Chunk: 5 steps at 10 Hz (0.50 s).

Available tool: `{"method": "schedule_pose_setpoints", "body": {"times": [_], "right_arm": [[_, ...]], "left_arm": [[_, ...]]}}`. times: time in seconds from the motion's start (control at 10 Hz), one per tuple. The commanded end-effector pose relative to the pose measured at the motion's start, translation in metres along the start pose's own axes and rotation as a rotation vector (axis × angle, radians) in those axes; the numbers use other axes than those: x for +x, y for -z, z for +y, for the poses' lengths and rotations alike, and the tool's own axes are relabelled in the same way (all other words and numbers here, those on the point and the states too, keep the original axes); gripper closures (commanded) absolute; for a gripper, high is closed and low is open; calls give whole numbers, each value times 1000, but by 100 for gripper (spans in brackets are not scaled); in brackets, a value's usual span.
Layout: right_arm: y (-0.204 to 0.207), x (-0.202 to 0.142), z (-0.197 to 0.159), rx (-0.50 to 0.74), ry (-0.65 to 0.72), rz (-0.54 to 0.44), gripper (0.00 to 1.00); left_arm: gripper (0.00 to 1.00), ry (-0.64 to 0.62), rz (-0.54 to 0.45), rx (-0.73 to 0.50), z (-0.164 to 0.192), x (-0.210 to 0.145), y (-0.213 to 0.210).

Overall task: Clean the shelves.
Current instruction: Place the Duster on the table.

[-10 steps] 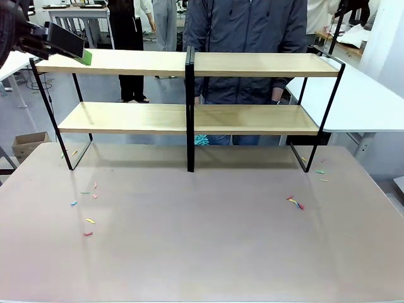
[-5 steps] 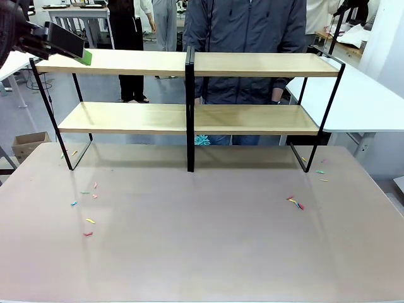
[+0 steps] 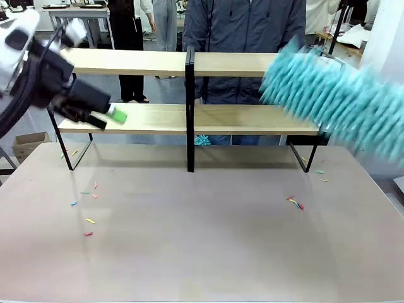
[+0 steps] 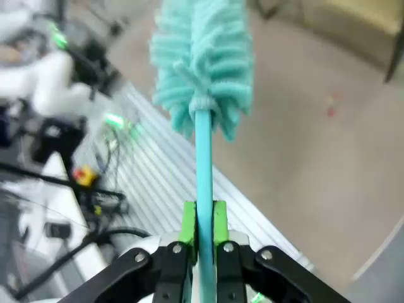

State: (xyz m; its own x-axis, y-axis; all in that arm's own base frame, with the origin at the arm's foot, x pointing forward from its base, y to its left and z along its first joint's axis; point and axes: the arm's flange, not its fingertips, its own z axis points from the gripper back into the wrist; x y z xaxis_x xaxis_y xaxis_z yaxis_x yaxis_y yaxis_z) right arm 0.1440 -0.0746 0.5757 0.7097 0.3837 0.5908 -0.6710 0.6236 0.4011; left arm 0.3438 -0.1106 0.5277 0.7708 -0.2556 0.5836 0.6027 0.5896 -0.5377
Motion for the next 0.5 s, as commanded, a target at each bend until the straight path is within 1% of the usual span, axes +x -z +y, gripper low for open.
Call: {"method": "schedule_pose_setpoints", "body": {"times": [0.0, 0.1, 0.2, 0.3, 0.4], "right_arm": [[52, -9, -10, 4, -227, 200, 87], [86, -9, -14, 10, -316, 258, 87], [124, -2, -23, -22, -384, 244, 87], [144, 6, -32, -31, -398, 221, 87], [160, 12, -48, -65, -401, 179, 87]], "left_arm": [[0, -275, 141, -462, 78, -30, -19], [0, -350, 110, -559, 114, -53, -10], [0, -420, 69, -660, 146, -79, 1], [0, -484, -2, -711, 162, -104, 15], [0, -537, -37, -691, 175, -122, 21]]}}
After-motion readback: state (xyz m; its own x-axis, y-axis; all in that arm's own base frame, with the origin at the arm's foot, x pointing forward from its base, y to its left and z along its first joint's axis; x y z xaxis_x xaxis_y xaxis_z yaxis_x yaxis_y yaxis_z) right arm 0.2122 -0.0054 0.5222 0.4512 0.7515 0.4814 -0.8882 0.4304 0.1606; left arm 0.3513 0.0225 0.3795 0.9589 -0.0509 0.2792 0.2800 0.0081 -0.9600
